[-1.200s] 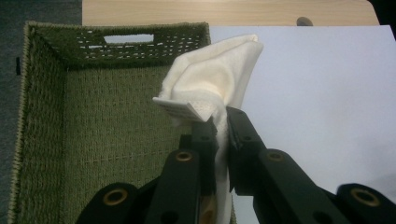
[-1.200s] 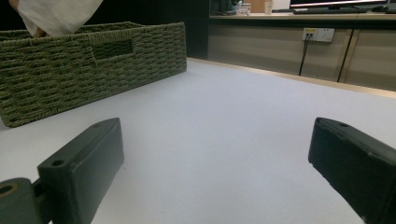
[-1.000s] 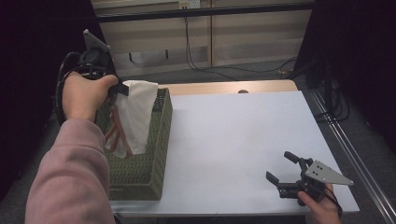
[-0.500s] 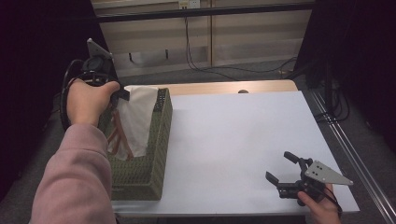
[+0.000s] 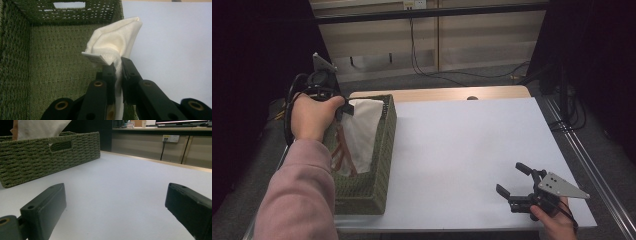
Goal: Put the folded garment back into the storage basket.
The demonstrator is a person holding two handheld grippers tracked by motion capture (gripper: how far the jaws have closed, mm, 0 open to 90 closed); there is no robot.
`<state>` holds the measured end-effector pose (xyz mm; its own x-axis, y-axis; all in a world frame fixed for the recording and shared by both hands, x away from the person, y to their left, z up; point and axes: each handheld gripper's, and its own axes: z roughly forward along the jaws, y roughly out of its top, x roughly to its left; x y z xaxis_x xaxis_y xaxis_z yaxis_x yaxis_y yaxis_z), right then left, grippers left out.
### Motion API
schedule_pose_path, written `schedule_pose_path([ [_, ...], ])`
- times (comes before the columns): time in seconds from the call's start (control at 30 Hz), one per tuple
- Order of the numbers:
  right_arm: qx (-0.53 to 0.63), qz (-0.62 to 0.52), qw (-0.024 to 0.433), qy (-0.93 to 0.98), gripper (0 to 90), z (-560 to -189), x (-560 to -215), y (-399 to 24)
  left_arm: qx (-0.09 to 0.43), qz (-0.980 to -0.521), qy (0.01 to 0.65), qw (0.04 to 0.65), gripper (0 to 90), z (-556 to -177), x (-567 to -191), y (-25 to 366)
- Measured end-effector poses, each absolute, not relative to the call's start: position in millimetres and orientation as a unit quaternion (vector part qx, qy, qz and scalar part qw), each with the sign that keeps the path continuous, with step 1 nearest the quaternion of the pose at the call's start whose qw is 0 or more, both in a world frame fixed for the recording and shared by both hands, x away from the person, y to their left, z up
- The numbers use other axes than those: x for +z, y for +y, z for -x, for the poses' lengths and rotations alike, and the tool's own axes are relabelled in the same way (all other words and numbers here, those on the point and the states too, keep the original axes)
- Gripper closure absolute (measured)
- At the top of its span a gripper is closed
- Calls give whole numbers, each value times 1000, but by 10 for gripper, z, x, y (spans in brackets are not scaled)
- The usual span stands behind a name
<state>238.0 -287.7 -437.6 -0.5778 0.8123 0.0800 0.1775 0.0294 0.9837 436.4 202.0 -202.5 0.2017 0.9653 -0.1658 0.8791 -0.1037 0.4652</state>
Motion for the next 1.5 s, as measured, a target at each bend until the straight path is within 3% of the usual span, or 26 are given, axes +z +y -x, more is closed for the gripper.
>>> schedule_pose_path([
  [0.83,588,-376,268,664,29,-2368,-4370,-2871,79,-731,637,231,830,-4407,-2430,2031],
  [1.5,591,-372,267,665,28,-2372,-4371,-2864,86,-738,630,225,826,-4465,-2536,2046],
])
